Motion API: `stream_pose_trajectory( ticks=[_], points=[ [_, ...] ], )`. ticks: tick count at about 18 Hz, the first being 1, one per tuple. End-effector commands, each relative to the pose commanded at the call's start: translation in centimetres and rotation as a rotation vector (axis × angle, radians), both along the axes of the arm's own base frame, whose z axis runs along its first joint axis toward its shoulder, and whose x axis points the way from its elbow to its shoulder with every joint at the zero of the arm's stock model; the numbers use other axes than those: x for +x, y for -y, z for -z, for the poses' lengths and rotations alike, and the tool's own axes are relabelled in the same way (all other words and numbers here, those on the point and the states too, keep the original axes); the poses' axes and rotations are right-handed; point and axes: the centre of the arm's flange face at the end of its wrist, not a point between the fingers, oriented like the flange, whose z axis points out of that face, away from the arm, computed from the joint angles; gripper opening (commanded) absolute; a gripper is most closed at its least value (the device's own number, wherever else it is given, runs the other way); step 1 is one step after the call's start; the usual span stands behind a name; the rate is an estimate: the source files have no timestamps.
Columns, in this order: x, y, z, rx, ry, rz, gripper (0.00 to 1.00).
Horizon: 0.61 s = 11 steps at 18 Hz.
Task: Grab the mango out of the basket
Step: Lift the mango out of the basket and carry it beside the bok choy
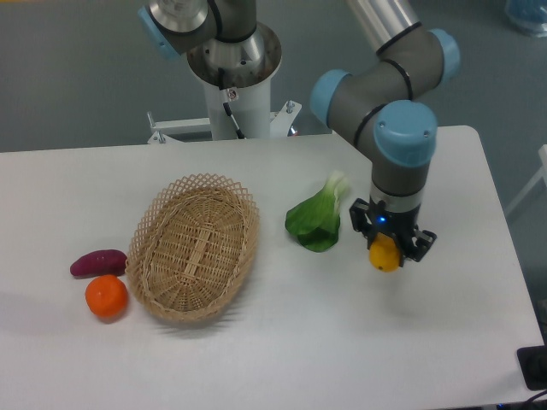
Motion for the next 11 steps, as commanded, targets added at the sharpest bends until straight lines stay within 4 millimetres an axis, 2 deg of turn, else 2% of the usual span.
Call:
stream_pose_trajectory(
  ticks=[4,11],
  points=[
    [-0.9,-0.01,-0.01,-0.009,-0.012,0.002,0.35],
    [-1.09,0.15,-0.04,-0.032,-0.024,0.013,0.35]
  ],
)
